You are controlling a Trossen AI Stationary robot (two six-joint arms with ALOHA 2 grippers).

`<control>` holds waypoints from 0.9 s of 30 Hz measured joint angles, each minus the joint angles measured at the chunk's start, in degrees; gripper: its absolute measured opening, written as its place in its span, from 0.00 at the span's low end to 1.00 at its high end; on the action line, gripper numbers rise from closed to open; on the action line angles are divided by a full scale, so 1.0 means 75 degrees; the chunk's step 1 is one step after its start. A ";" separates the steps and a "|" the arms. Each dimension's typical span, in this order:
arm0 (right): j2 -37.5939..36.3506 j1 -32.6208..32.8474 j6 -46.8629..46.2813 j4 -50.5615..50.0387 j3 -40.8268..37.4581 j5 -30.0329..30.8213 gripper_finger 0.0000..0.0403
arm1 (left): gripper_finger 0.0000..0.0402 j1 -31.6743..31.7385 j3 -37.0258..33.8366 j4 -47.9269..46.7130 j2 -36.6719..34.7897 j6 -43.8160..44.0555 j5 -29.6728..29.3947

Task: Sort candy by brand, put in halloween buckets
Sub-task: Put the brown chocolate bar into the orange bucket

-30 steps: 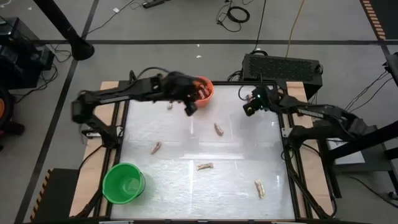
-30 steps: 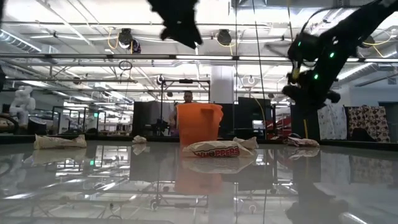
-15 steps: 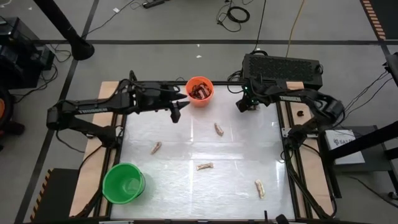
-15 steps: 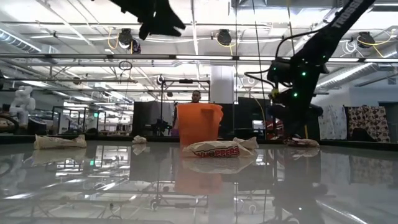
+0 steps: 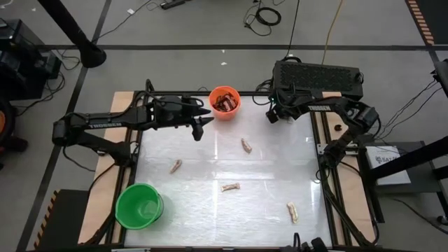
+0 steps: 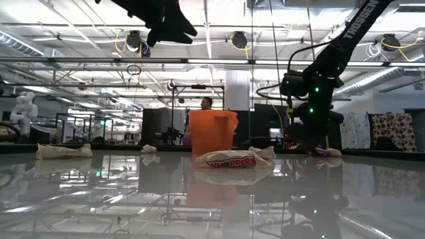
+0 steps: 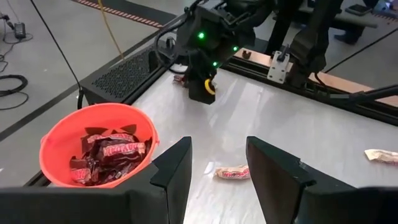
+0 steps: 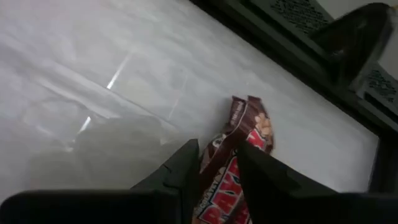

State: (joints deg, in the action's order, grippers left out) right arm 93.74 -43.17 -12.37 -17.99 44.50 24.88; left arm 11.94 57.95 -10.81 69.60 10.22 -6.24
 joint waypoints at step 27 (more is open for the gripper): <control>-0.1553 0.1012 0.0203 0.0520 -0.0019 -0.3537 0.00 | 0.40 -0.0075 -0.0002 0.0076 0.0349 -0.0230 0.0000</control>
State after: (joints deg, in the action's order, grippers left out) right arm 82.09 -35.58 -10.85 -14.09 44.36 -1.64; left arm 11.38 57.94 -10.24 72.22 8.49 -6.24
